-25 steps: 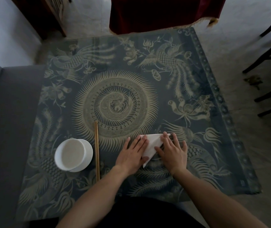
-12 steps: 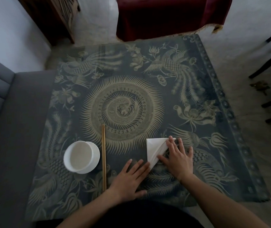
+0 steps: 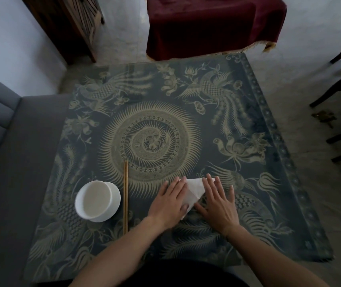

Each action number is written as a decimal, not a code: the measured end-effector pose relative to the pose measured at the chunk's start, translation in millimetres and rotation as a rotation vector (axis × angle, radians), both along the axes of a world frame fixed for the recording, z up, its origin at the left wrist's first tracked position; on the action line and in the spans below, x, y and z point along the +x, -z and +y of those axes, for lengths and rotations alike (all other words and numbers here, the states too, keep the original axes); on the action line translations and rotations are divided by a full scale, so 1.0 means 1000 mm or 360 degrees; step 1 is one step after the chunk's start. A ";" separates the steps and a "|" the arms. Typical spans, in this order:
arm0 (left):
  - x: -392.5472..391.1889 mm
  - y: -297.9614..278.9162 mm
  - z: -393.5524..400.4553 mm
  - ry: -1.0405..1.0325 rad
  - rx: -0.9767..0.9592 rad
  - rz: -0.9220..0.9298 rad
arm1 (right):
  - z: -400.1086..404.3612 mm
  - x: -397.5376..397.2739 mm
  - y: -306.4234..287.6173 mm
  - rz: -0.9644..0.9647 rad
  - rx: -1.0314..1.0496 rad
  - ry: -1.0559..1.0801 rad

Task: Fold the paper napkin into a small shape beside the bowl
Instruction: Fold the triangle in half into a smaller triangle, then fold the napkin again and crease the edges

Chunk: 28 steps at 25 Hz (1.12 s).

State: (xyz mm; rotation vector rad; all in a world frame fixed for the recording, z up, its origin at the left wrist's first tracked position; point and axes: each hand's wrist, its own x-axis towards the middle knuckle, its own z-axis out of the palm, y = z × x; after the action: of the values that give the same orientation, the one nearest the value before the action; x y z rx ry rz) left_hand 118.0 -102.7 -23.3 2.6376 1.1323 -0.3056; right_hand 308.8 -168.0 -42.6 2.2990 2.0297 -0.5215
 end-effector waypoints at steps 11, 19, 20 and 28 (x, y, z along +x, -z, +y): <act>0.030 0.032 -0.026 -0.0296 -0.0172 -0.0041 | 0.007 0.017 0.010 -0.0082 -0.0116 -0.0510; 0.021 0.036 -0.049 -0.0236 -0.0039 0.0130 | 0.006 0.027 0.017 -0.0101 -0.0114 -0.0368; 0.014 0.036 -0.057 -0.0219 -0.0006 0.0130 | 0.006 0.031 0.017 -0.0106 -0.0112 -0.0314; -0.043 0.027 -0.092 0.0048 -0.0051 0.0143 | 0.008 0.043 0.014 -0.0146 -0.0181 -0.0221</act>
State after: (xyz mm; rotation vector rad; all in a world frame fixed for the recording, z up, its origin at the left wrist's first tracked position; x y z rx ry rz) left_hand 75.3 -194.3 -50.3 2.6386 1.1060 -0.4490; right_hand 351.6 -160.4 -56.4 2.0611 2.0411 -0.4997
